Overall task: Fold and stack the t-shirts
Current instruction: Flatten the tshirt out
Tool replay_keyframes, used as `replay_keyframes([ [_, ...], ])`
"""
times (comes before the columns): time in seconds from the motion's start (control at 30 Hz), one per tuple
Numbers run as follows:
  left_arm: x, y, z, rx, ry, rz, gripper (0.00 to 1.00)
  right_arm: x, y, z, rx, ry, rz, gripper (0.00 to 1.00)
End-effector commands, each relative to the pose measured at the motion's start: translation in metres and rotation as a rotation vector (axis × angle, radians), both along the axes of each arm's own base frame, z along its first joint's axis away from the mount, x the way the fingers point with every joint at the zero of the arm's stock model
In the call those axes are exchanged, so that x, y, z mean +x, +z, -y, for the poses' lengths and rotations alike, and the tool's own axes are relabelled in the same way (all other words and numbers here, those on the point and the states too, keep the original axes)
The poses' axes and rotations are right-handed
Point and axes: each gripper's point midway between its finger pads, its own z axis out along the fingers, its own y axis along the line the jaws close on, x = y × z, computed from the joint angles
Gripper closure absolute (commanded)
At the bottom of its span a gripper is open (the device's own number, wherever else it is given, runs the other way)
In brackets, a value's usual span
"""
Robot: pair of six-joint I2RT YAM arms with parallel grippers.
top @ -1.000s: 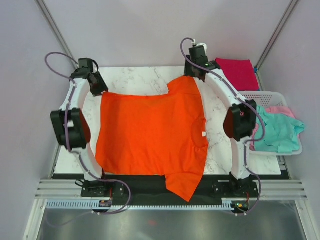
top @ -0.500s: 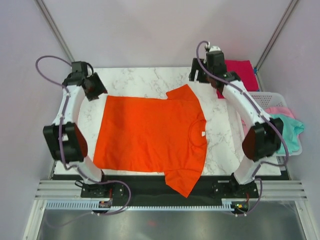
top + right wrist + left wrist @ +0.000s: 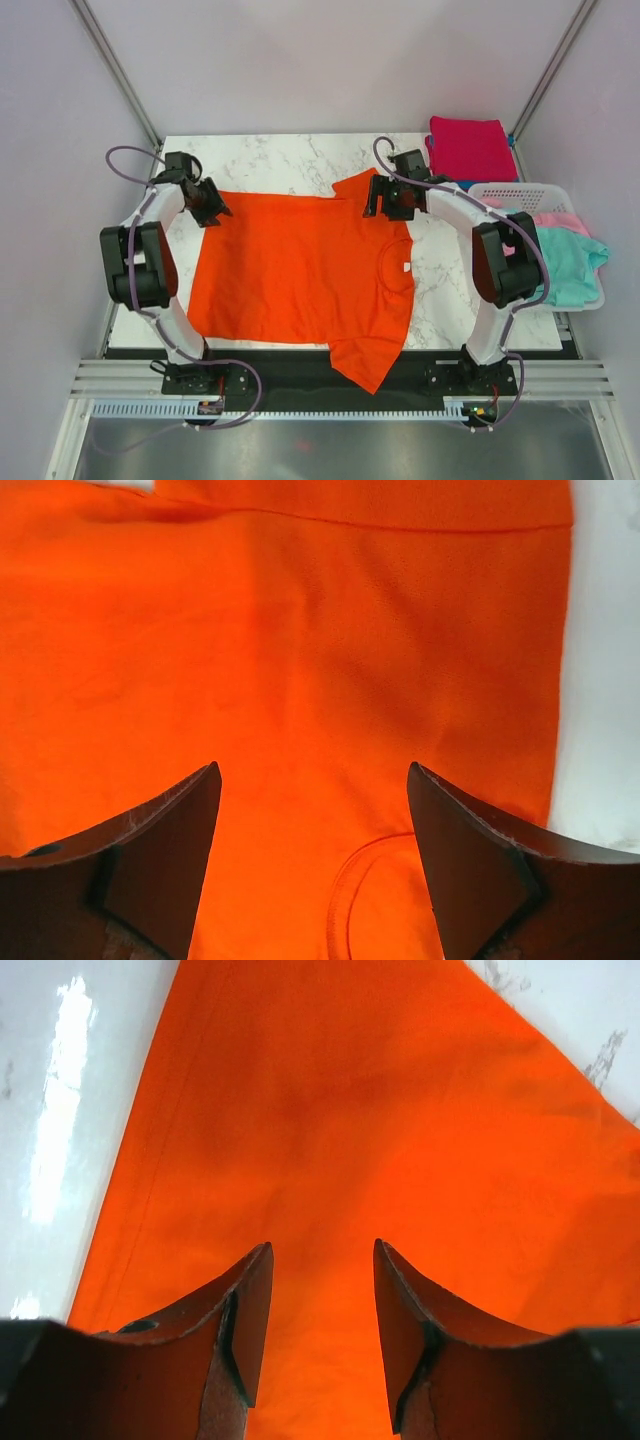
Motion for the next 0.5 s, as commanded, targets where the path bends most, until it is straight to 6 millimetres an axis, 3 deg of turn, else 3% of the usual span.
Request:
replay_keyframes([
  [0.0, 0.038, 0.009, 0.001, -0.021, -0.016, 0.077, 0.48, 0.018, 0.000, -0.012, 0.038, 0.017, 0.012, 0.17],
  [0.03, 0.039, -0.007, 0.000, -0.022, -0.014, 0.036, 0.48, 0.026, -0.007, -0.013, 0.025, 0.013, 0.008, 0.17],
  [0.1, 0.048, -0.009, 0.002, -0.039, -0.018, 0.034, 0.49, 0.034, -0.018, -0.016, 0.017, 0.021, -0.002, 0.17],
  [0.23, 0.055, -0.038, 0.002, -0.053, -0.008, -0.029, 0.49, 0.057, -0.047, -0.019, -0.019, 0.043, -0.044, 0.18],
  [0.47, 0.095, -0.057, -0.002, -0.063, -0.008, -0.052, 0.50, 0.100, -0.084, 0.007, -0.068, -0.041, -0.086, 0.18],
])
